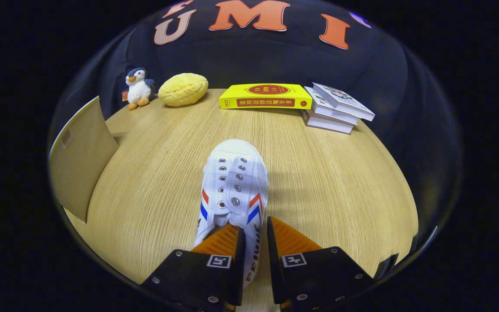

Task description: Open the storage box then place both shoes into the box .Put the left shoe in first, then the right shoe, with the right side of both shoes facing outward in a uniform manner.

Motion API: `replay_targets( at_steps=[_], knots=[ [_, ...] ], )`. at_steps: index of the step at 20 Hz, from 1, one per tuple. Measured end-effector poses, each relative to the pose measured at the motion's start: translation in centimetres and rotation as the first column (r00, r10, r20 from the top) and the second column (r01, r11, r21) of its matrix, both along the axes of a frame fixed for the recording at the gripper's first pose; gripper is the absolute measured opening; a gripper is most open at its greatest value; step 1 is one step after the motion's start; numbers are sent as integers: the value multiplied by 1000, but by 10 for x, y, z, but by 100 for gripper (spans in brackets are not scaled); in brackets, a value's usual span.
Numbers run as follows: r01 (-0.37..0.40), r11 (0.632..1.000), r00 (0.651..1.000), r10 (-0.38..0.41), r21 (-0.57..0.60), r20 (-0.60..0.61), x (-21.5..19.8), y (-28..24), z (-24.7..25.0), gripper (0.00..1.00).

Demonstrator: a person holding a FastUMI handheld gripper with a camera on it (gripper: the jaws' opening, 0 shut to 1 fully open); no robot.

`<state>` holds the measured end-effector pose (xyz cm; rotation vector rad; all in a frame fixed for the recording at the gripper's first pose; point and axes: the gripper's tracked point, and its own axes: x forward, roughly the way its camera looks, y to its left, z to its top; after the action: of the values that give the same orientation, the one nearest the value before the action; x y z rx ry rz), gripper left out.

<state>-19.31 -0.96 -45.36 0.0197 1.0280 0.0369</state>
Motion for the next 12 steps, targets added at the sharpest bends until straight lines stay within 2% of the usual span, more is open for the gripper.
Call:
replay_targets(
  at_steps=[2,3,5,8,12],
  knots=[
    [54,996,998,-53,67,-18,1,0,0,26],
    [87,993,996,-85,74,-29,1,-3,-2,15],
    [142,984,989,-139,102,-41,11,-2,1,3],
    [194,970,981,-191,144,-38,27,6,11,1],
    [213,957,975,-221,199,22,47,20,46,0]
  ],
)
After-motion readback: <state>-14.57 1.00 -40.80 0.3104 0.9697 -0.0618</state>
